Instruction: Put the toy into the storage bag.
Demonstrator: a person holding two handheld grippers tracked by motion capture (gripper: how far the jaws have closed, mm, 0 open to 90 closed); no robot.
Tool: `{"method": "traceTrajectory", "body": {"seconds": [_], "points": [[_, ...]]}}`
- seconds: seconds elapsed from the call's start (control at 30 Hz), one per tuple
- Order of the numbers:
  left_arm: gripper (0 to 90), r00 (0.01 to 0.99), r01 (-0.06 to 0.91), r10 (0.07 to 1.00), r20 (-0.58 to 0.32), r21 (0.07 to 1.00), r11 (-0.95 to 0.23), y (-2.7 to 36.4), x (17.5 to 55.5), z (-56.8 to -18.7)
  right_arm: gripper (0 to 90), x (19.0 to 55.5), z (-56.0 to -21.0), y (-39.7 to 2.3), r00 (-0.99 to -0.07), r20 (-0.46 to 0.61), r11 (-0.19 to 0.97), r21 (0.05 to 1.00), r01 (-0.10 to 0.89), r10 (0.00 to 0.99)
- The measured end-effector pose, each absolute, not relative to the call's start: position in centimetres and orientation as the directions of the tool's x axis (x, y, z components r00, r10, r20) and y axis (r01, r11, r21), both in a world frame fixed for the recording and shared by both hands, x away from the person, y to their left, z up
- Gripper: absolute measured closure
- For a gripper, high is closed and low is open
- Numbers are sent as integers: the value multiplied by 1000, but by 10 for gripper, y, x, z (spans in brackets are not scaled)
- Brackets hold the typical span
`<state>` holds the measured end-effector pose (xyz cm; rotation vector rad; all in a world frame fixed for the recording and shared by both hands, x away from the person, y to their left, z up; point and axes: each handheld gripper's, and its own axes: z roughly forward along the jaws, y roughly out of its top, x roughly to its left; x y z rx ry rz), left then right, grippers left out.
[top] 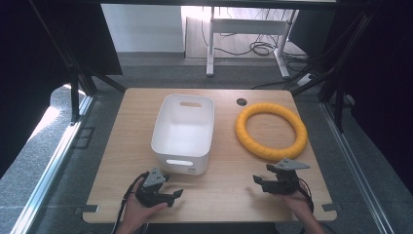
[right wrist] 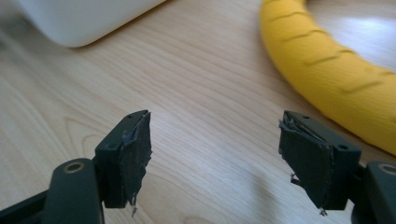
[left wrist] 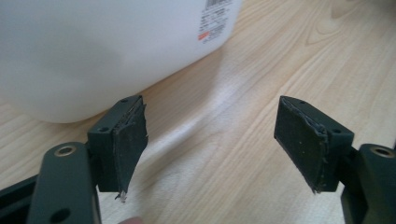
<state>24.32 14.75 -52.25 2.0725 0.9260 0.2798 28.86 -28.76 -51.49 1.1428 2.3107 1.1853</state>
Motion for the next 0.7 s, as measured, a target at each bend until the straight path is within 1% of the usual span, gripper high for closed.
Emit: {"method": "traceTrajectory", "body": {"seconds": [0.07,0.17,0.2,0.37,0.53,0.7], "points": [[256,697,520,706,-126,766,-377,149,243,-524,288,291,-517,-286,-652,68,366,782,505,755],[256,694,523,708,-132,767,-371,150,242,-526,286,292,-519,-284,-655,48,393,766,508,754],[256,696,526,705,-137,765,-372,150,243,-527,284,291,-521,-284,-654,23,413,759,504,756],[258,720,518,680,-139,760,-392,149,247,-524,301,287,-523,-285,-664,33,423,746,513,747],[249,717,525,677,-168,768,-366,150,248,-521,307,273,-517,-278,-690,43,431,752,498,723],[243,724,524,670,-164,761,-381,146,249,-523,306,276,-514,-280,-692,37,434,754,492,721]]}}
